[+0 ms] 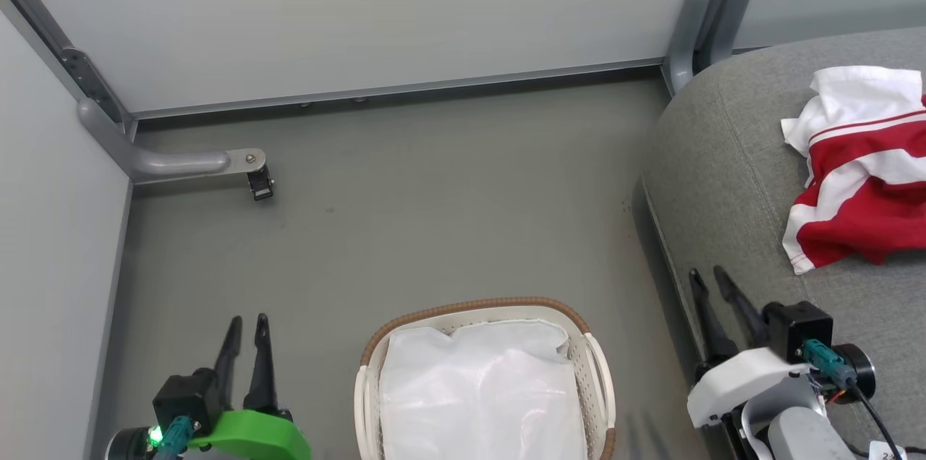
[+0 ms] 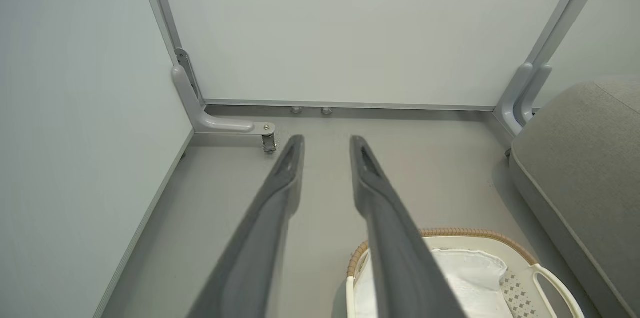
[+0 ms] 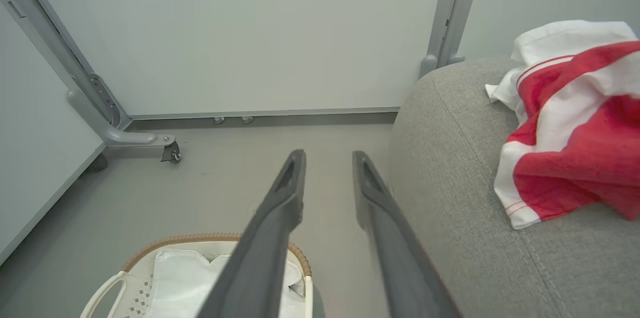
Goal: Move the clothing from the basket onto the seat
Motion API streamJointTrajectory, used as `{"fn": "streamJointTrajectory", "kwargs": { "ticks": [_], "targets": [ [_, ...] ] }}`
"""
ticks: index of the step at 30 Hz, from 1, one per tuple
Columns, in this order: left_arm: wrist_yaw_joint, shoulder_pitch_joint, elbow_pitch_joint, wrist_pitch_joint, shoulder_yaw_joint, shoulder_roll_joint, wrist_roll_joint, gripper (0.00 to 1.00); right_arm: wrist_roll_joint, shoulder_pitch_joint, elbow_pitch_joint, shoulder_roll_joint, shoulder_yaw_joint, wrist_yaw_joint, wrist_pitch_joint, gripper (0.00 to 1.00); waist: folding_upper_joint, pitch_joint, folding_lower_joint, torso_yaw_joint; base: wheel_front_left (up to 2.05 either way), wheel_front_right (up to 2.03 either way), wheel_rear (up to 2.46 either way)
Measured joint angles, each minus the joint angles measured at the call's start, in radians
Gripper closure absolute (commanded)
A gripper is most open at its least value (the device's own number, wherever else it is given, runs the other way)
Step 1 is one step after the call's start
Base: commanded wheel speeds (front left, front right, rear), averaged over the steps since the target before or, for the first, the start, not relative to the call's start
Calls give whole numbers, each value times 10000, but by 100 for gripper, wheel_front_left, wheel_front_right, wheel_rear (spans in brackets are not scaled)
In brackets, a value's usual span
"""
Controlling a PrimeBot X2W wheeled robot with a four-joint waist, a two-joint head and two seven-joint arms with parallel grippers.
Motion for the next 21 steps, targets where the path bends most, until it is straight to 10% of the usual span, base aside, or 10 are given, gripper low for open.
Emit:
{"fn": "streamJointTrajectory", "kwargs": {
  "ticks": [21],
  "targets": [
    [-107, 8, 67, 922, 355, -36, -3285, 100, 3352, 235, -27, 107, -343, 0, 918, 100, 0, -142, 0, -10, 0, 0, 0]
  ]
}}
